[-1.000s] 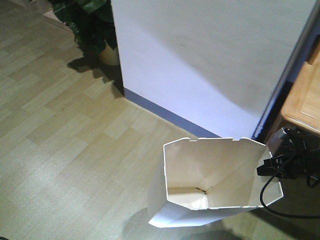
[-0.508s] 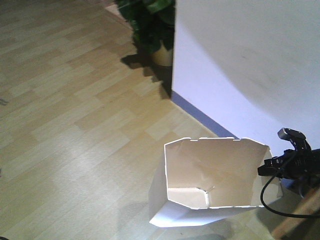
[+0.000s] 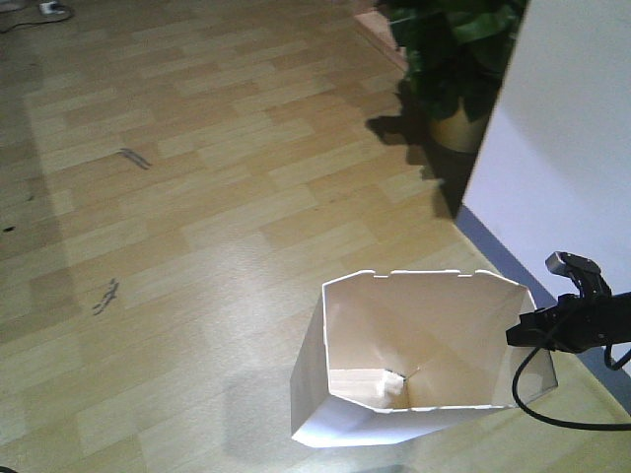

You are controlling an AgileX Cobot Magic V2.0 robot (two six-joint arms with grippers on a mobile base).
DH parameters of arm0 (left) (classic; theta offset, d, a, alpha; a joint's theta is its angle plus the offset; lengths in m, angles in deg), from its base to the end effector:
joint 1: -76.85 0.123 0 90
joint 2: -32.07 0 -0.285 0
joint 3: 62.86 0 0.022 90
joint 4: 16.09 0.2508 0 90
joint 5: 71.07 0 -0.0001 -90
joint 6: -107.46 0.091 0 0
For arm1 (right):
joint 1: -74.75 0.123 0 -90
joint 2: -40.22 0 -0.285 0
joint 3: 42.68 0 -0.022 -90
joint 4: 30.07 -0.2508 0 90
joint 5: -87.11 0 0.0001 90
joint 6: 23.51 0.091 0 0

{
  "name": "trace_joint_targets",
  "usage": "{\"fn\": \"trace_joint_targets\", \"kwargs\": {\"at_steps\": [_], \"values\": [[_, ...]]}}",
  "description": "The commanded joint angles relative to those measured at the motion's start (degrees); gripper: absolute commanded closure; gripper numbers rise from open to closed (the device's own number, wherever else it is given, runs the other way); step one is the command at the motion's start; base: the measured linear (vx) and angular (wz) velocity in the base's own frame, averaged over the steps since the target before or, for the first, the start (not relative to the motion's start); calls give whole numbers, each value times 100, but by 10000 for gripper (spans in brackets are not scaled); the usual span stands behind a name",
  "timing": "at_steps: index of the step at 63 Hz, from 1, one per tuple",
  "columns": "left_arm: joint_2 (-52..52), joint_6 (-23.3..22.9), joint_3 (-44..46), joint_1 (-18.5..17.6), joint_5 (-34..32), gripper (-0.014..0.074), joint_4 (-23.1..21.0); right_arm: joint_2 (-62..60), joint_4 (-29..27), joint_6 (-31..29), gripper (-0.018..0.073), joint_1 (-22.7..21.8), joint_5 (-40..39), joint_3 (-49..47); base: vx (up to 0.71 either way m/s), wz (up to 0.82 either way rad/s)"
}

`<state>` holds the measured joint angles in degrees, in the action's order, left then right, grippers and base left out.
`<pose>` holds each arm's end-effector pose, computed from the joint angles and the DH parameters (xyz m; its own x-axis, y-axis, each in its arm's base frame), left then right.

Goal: Move trash bin to bedside with robot
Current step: 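Hold the bin with the right gripper while the base turns toward the bed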

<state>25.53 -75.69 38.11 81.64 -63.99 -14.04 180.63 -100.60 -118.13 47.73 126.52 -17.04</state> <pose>0.0559 0.0051 0.1925 -0.0443 -0.0232 -0.9987 -0.0888 0.9959 -0.0192 0.2917 -0.0875 -0.0063 -0.9612 0.0514 -0.2712 -0.1058 0.8389 0.5340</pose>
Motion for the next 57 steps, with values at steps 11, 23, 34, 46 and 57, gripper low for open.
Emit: {"fn": "trace_joint_targets", "kwargs": {"at_steps": [11, 23, 34, 46, 57], "values": [[31, -25, 138, -33, -419, 603, -12, -366, -341, 78, 564, -6, 1412, -38, 6, 46], [31, -25, 138, -33, -419, 603, -12, -366, -341, 78, 564, -6, 1412, -38, 8, 42], [31, -25, 138, -33, -419, 603, -12, -366, -341, 78, 564, -6, 1412, -38, 10, 39], [31, -25, 138, -33, -419, 603, -12, -366, -341, 78, 564, -6, 1412, -38, 11, 34], [31, -25, 138, -33, -419, 603, -12, -366, -341, 78, 564, -6, 1412, -38, 12, 25]]}}
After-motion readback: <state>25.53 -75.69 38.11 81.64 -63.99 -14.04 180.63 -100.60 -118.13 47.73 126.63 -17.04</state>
